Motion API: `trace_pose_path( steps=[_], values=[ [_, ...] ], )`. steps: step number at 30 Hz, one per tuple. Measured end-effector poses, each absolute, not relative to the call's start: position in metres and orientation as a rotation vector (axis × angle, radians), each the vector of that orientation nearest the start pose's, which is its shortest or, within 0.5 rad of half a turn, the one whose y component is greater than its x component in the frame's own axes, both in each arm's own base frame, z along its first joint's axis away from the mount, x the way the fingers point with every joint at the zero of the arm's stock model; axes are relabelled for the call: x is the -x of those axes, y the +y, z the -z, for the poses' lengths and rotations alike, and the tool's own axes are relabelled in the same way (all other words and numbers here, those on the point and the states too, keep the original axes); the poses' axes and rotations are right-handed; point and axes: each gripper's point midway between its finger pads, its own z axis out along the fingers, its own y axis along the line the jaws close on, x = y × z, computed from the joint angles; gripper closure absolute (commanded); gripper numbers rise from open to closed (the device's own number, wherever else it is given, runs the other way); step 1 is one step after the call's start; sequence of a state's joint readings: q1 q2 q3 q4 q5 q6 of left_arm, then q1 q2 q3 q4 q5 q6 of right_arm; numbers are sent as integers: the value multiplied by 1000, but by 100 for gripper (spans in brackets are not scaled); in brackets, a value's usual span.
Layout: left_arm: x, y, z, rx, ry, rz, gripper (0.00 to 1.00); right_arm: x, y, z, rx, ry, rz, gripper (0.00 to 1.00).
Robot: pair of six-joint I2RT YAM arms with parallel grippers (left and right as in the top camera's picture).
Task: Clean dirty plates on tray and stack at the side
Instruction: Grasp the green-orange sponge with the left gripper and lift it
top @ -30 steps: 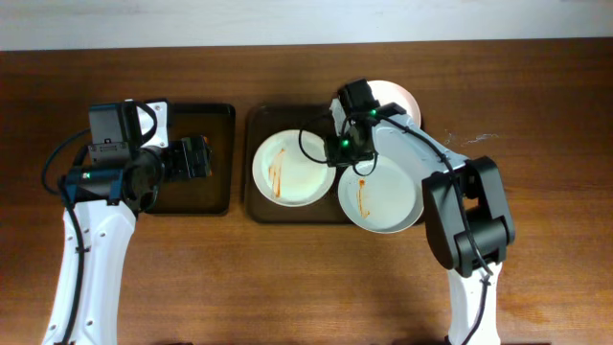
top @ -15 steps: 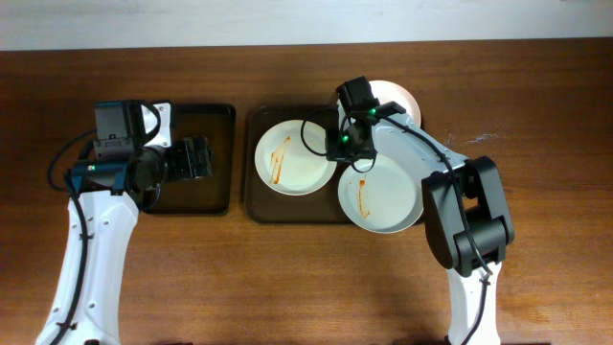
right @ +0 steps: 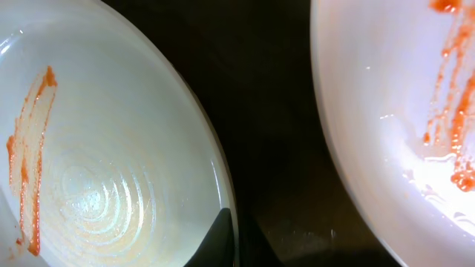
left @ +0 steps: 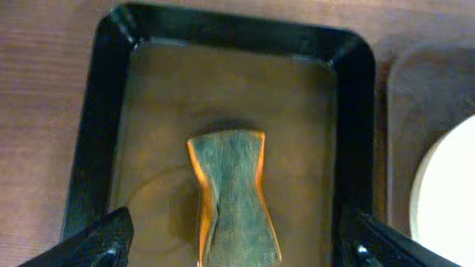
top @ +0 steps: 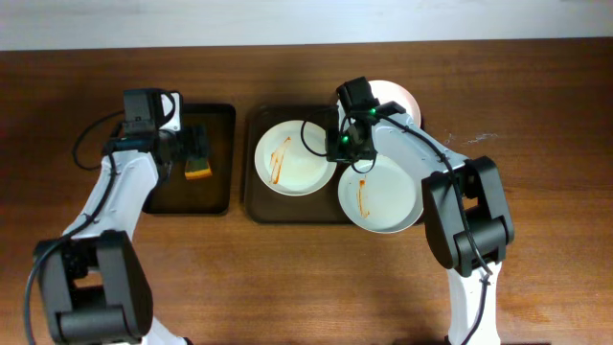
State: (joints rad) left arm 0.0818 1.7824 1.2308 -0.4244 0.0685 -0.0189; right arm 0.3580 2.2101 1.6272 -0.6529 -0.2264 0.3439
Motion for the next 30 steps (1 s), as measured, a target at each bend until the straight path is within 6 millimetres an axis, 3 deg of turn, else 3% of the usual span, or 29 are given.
trace_pose_path(
  steps=[2,5,9,13,14,15,17,23,25,28,30],
  values=[
    [-455,26,-72,106,2572,58,24,-450,209,-12,75,2867,-473,96],
    [-460,26,-47,104,2601,59,26,-450,209,-13,75,2867,-473,96],
    [-468,11,-47,60,2574,65,33,-450,209,-13,75,2867,-473,96],
    [-462,10,-16,54,2646,33,40,-450,209,-13,76,2867,-473,96],
    [-459,12,-12,58,2662,19,44,-450,209,-13,75,2867,-473,96],
    [-458,14,-11,62,2668,2,68,-450,209,-13,75,2867,-473,96],
    [-456,16,-10,68,2675,-16,100,-450,209,-13,75,2867,-473,96],
    [-447,16,-12,68,2721,-18,100,-446,210,-12,75,2882,-483,96],
    [-448,9,-39,55,2693,46,100,-442,214,-13,82,2895,-529,96],
    [-469,-14,-124,-12,2486,200,100,-436,224,-18,129,2898,-685,96],
    [-470,-38,-157,-83,2406,288,100,-434,227,-26,163,2879,-833,95]
  ],
)
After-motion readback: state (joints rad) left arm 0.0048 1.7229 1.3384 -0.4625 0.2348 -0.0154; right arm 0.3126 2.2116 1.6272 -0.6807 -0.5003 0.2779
